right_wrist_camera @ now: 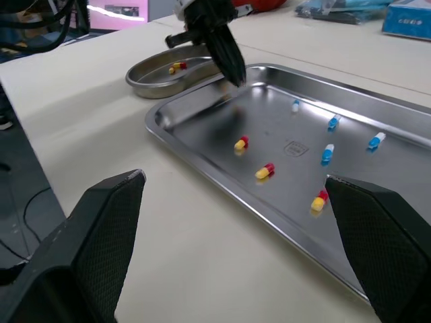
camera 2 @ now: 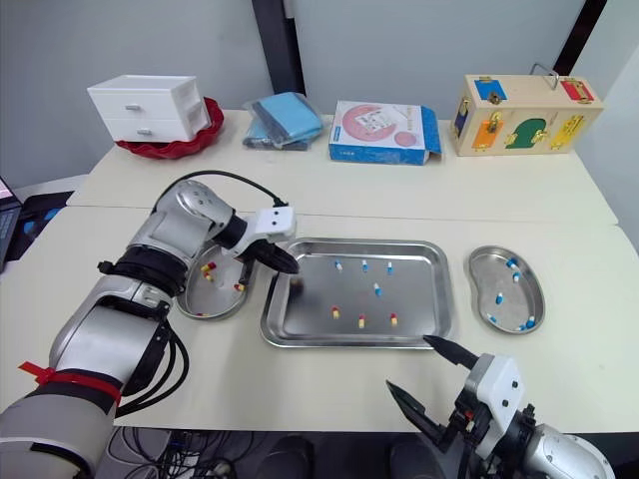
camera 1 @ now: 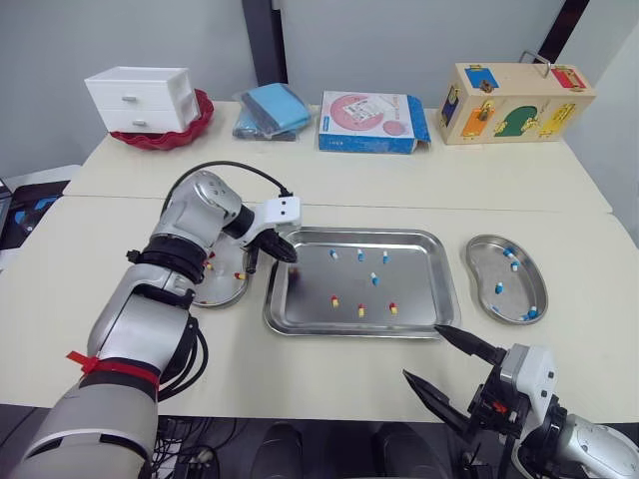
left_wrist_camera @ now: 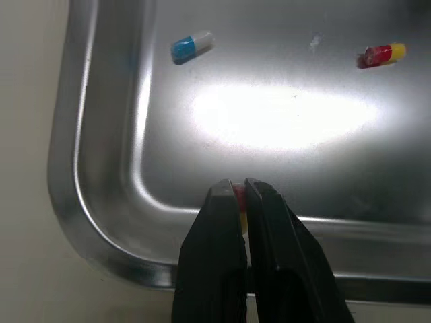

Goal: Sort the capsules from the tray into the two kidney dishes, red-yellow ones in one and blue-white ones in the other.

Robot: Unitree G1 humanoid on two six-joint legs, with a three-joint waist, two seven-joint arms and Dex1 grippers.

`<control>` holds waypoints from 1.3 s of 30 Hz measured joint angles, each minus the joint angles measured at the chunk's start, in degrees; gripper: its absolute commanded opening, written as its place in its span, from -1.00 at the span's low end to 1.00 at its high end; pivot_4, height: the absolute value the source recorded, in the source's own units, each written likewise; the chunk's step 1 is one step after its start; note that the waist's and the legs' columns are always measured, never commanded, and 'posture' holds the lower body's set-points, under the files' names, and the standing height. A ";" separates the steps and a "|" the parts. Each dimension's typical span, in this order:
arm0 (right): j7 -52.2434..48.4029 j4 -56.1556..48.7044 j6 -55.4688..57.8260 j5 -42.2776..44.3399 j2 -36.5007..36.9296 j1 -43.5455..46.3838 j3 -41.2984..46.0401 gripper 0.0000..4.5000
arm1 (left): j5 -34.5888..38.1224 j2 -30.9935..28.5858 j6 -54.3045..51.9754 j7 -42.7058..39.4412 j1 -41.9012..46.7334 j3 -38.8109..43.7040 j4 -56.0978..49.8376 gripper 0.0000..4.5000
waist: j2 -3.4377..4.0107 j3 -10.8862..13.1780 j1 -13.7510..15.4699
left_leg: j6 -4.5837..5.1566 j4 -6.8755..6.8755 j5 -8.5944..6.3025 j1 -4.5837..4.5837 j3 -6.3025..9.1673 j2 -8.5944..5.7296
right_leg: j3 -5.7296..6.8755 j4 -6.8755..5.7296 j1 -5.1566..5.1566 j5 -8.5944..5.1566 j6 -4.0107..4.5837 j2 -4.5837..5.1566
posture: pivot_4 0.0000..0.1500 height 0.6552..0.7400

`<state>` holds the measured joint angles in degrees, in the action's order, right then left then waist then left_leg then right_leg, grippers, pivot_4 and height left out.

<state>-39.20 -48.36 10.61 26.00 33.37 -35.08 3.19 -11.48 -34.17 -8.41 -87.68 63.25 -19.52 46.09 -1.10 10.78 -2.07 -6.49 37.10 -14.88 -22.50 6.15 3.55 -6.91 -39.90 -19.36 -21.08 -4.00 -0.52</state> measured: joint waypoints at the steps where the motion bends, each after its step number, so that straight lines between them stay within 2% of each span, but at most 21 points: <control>1: -0.94 0.00 -0.20 0.01 0.68 -0.04 0.10 1.00 | 0.64 -1.05 -1.44 -0.61 -0.11 0.79 -1.88 -0.99 | 0.00 0.00 -0.02 | 0.00 0.00 0.00 0.00 0.01 0.01 | 0.01 0.00 0.00 0.00 0.00 0.00 | 1.00 1.00; 9: -7.18 1.37 -2.54 0.53 3.99 0.53 0.72 1.00 | 3.24 -11.68 -11.88 -0.66 -7.66 4.06 -15.72 -0.99 | 0.02 -0.01 -0.12 | 0.00 0.00 0.00 0.04 0.03 0.03 | 0.04 -0.03 0.02 -0.05 0.08 0.00 | 1.00 1.00; 15: -10.92 3.97 -3.82 1.09 4.71 3.22 0.88 1.00 | 4.85 -16.82 -17.82 1.90 -13.51 6.38 -22.42 -0.99 | 0.02 -0.01 0.28 | 0.00 0.04 0.00 0.04 0.05 0.03 | 0.06 -0.05 0.04 -0.05 0.08 0.00 | 1.00 1.00; 23: -13.65 6.68 -5.18 2.24 4.71 5.25 1.07 1.00 | 6.63 -18.26 -21.61 4.74 -18.31 6.48 -26.97 -0.99 | 0.02 -0.01 0.26 | 0.00 0.02 0.00 0.04 0.08 0.04 | 0.10 -0.05 0.04 -0.06 0.11 0.00 | 1.00 1.00; 33: -14.63 7.02 -5.50 2.30 4.72 5.32 1.34 1.00 | 7.16 -18.83 -22.16 6.43 -18.86 6.45 -27.87 -0.99 | 0.02 -0.01 0.28 | 0.00 0.03 0.00 0.04 0.07 0.04 | 0.10 -0.05 0.04 -0.06 0.11 0.00 | 1.00 1.00; 39: -14.66 7.02 -5.96 2.30 4.72 5.23 1.88 1.00 | 7.16 -18.83 -21.22 7.03 -18.85 6.43 -27.25 -0.25 | 0.02 -0.01 0.27 | 0.00 0.02 0.00 0.04 0.07 0.04 | 0.09 -0.05 0.04 -0.06 0.11 0.00 | 1.00 1.00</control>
<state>-53.86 -41.34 4.65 28.29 38.09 -29.85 5.07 -4.32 -53.00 -29.63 -80.65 44.39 -13.09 18.84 -1.08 10.78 -1.80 -6.50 37.13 -14.87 -22.46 6.22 3.59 -6.82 -39.95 -19.32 -21.14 -3.89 -0.52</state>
